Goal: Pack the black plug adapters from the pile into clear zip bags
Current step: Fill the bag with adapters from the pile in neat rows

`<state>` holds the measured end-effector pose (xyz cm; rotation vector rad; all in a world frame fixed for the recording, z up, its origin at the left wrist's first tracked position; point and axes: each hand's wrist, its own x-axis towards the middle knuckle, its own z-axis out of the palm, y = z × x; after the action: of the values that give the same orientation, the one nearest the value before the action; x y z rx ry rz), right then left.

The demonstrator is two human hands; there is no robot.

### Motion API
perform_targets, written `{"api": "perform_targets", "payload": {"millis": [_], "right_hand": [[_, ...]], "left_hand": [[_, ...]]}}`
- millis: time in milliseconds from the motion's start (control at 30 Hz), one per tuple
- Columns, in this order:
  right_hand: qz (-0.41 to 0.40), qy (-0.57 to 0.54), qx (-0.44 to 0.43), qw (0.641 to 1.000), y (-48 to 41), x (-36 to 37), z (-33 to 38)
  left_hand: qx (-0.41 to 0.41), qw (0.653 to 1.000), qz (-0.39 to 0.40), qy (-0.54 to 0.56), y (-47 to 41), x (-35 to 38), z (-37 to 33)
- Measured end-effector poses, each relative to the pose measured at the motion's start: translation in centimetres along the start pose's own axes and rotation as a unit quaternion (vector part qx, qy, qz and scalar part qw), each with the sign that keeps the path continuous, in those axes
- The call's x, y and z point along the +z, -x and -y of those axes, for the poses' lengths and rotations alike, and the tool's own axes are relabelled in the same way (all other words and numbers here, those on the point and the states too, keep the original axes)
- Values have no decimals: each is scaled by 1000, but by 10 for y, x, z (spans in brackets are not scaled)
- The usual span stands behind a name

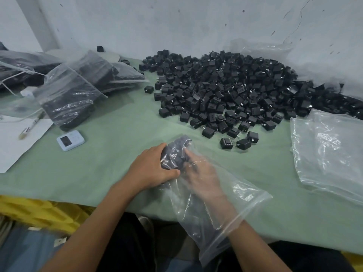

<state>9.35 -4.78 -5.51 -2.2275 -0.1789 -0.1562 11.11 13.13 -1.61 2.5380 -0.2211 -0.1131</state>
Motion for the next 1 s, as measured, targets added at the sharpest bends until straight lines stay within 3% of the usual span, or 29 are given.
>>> {"api": "perform_targets", "payload": {"millis": [67,100,167,200,233,300,367,400,500,533,633,733,833,900,1000], "right_hand": [[23,58,-9,998,-5,0,-3],[33,27,-2,999,-5,0,3],[17,-200,43,979,-8,6,11],[16,-249,45,967,-9,6,10],[11,-218,36,975,-10,7,9],[12,-7,2,1000,-5,3,3],[14,27,26,999,-10,6,0],[32,46,-5,998,-10,5,1],[19,-54,-33,998,-9,0,19],[39,-34,-34,998,-7,-2,16],[50,-107,49,992,-2,-4,18],[56,-96,75,991,2,-8,26],[69,-94,84,990,2,-10,29],[68,-93,87,990,3,-11,28],[66,-66,83,992,3,-10,28]], "left_hand": [[-3,1000,11,13,-4,-3,-1],[-6,1000,23,14,-6,-5,-3],[-10,999,43,17,-12,-7,-6],[-12,999,46,23,-13,-7,-7],[-16,998,44,32,-14,-7,-7],[-20,998,40,39,-14,-5,-5],[-27,998,52,38,-16,-6,-2],[-31,997,57,37,-18,-7,-2],[-44,998,33,24,-27,-6,-8],[-50,998,19,37,-31,-4,-10],[-90,977,-25,192,-37,-7,-4],[-140,923,-114,338,-27,-27,21],[-145,924,-197,295,3,-34,49],[-127,948,-168,238,28,-28,60],[-76,982,-52,167,61,-18,52]]}}
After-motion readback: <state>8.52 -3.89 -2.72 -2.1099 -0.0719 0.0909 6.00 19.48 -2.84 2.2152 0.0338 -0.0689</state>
